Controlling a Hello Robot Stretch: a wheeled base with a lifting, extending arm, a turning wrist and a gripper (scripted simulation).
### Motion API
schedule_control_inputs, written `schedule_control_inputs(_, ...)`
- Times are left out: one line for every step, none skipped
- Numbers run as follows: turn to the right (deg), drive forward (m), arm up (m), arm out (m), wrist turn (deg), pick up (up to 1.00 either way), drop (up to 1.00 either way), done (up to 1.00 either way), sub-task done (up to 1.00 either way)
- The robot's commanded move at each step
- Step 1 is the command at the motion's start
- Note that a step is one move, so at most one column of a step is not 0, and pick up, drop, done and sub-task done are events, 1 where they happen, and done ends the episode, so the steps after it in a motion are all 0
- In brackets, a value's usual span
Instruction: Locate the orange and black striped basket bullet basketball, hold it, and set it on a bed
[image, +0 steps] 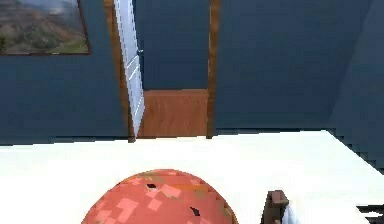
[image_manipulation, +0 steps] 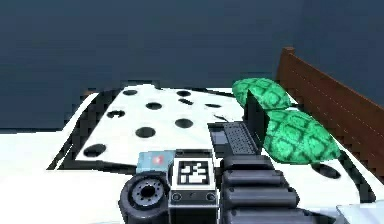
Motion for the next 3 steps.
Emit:
schedule_control_inputs(45.0, 0.00, 0.00, 0.00, 0.0, 0.00, 0.00, 0.00, 0.00)
schedule_control_inputs(36.0, 0.00, 0.00, 0.00, 0.0, 0.00, 0.00, 0.00, 0.00)
schedule_control_inputs(-45.0, 0.00, 0.00, 0.00, 0.0, 0.00, 0.00, 0.00, 0.00)
